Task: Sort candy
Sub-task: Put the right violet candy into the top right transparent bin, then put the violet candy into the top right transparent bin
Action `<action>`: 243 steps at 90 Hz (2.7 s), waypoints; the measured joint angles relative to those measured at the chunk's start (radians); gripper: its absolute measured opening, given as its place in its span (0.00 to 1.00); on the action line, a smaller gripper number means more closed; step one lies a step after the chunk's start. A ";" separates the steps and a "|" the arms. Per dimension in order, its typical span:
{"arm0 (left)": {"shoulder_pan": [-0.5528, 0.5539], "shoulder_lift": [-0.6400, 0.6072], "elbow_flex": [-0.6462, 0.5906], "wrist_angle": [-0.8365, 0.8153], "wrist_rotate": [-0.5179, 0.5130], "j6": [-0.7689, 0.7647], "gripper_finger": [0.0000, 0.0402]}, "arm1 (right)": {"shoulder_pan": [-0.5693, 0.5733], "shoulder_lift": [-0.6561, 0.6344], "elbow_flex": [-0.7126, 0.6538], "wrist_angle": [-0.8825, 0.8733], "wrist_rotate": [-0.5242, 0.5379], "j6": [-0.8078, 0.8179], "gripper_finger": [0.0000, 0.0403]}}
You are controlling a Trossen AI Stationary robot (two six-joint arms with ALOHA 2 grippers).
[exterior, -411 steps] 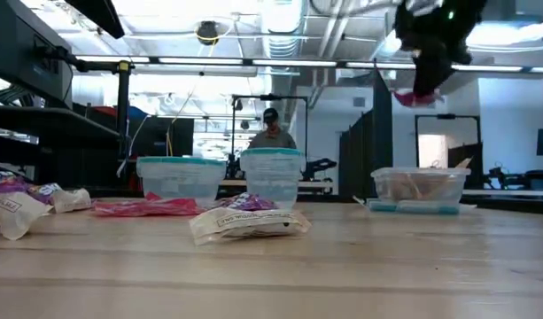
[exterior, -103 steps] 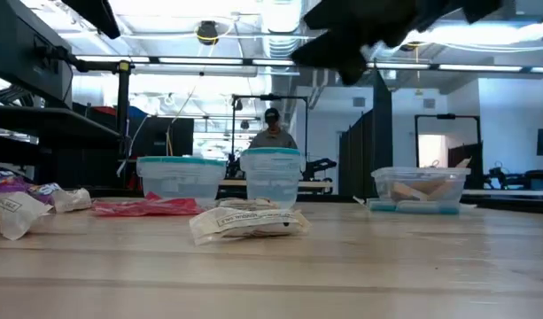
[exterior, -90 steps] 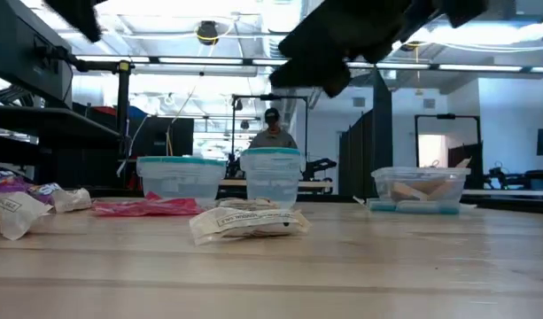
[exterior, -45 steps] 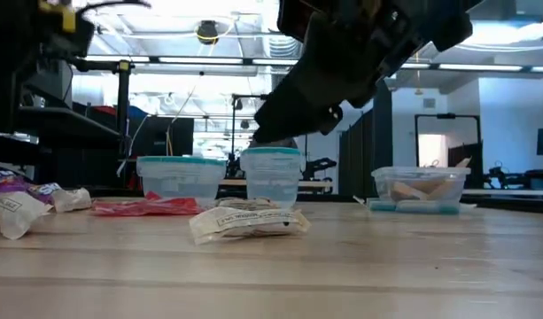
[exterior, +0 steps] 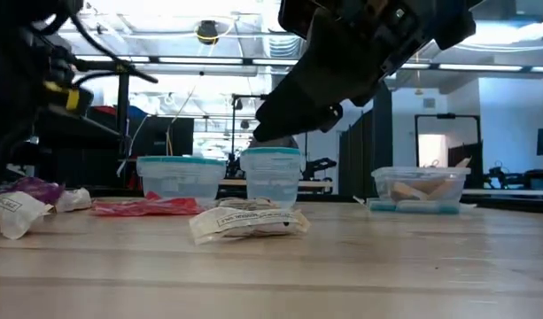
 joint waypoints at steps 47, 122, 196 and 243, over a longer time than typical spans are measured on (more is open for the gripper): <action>0.010 0.000 0.100 0.051 -0.047 0.146 0.35 | -0.004 0.000 0.000 -0.011 0.000 -0.005 0.43; 0.100 0.197 0.085 0.271 -0.081 0.196 0.21 | -0.004 -0.001 0.000 -0.039 0.000 -0.006 0.43; 0.090 0.100 0.476 0.263 -0.305 0.722 0.00 | -0.086 -0.018 -0.002 0.396 0.040 0.231 0.41; 0.134 0.101 0.476 0.163 -0.310 0.718 0.23 | -0.146 -0.242 0.000 -0.222 0.263 0.017 0.01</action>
